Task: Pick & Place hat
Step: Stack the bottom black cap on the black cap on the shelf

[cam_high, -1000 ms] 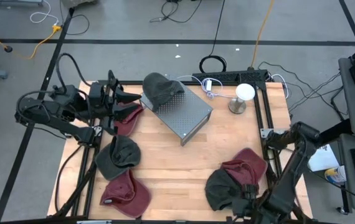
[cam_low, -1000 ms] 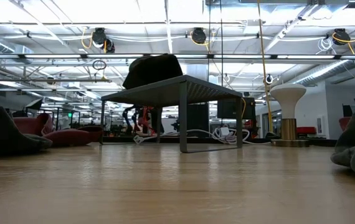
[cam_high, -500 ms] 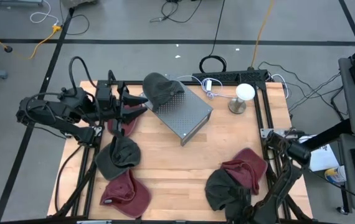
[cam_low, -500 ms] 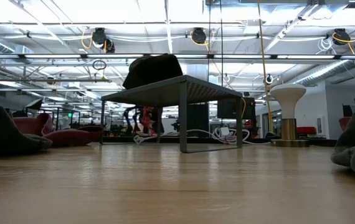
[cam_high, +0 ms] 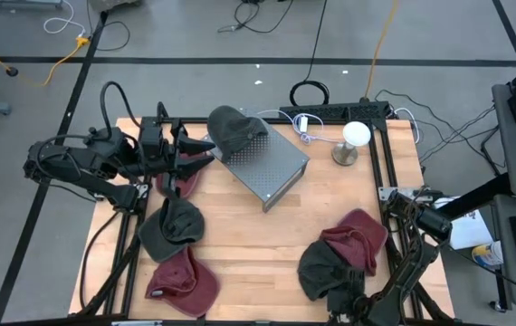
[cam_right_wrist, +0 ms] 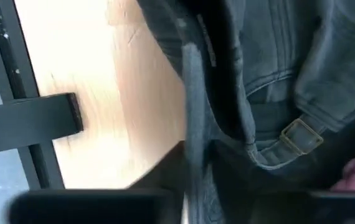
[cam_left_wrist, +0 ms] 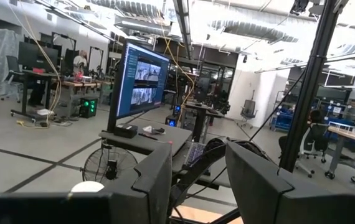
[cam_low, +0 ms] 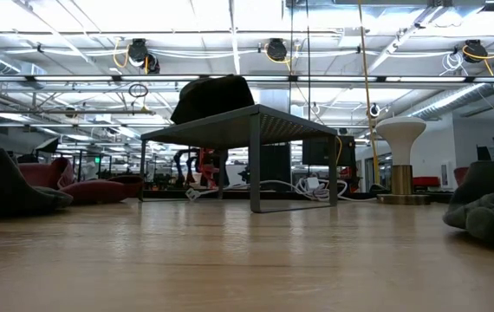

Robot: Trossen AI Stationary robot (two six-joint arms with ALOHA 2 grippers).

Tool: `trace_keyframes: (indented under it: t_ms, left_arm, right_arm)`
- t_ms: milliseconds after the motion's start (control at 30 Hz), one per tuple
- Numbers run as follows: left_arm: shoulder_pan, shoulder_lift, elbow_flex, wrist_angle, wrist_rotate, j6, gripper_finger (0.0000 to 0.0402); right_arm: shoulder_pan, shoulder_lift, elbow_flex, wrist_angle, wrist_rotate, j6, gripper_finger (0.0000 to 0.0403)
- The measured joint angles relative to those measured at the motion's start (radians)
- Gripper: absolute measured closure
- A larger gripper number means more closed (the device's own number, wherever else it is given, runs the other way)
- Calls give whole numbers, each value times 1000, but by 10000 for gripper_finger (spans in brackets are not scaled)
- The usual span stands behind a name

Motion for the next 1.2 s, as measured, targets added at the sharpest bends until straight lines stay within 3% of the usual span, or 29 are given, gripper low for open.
trace_keyframes:
  t_ms: [67,300,633,833,967,1200]
  left_arm:
    - [0,0,0,0,0,-1,245]
    - [0,0,0,0,1,-2,245]
    - [0,-20,0,2,24,-1,245]
    - [0,-34,0,0,29,2,245]
    - [0,-42,0,4,29,2,245]
    - [-3,-47,0,38,30,-19,245]
  right_arm:
    - [0,-13,0,5,12,0,388]
    - [1,-148,1,12,75,19,396]
    - [1,-483,1,72,430,3,398]
    - [-2,-633,2,230,728,-191,398]
    - [-3,-694,2,374,900,-403,398]
    - [-3,-742,2,629,1105,-829,398]
